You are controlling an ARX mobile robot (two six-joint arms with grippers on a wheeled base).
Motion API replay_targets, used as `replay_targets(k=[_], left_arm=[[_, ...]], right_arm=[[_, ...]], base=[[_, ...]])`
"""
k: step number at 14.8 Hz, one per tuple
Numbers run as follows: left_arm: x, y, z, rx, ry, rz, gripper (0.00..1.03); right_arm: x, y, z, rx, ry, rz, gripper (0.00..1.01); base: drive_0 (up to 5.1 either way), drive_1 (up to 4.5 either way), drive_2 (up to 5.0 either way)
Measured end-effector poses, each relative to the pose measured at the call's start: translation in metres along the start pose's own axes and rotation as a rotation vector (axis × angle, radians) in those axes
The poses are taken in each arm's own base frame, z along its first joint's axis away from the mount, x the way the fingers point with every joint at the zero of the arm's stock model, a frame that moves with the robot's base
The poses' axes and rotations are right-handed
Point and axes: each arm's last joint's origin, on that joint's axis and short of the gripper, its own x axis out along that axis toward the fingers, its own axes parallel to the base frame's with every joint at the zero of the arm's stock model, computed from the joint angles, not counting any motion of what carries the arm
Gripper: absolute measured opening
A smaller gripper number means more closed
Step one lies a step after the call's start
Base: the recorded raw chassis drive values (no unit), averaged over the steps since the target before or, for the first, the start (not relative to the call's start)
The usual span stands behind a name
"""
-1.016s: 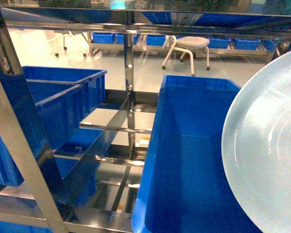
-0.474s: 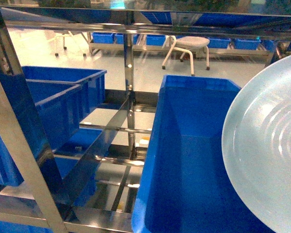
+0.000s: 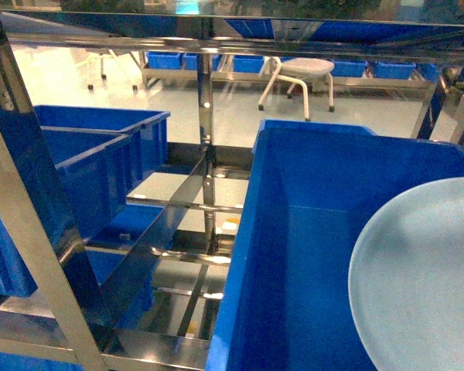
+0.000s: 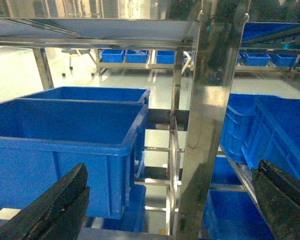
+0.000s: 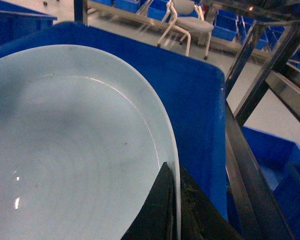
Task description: Place blue tray on left shelf second layer neatly
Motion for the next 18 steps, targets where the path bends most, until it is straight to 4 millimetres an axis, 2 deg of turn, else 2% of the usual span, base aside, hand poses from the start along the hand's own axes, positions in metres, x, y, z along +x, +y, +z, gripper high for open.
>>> replay_targets(k=[11,13,18], left_arm=[[0.0,0.0,0.0,0.0,0.0,0.0,0.98],[0.0,0.0,0.0,0.0,0.0,0.0,0.98],[0.0,0.0,0.0,0.0,0.0,0.0,0.98]], right_arm=[[0.043,-0.012,0.01,-0.034,-0.02,0.018,0.02],[0.064,-0.021,0.008,-0.038,-0.013,0.007,0.02],[0.077,-0.021,0.013,-0.048,-0.04,0.036,0.02]], base=[[0.0,0.0,0.0],[0.0,0.0,0.0],[0.0,0.0,0.0]])
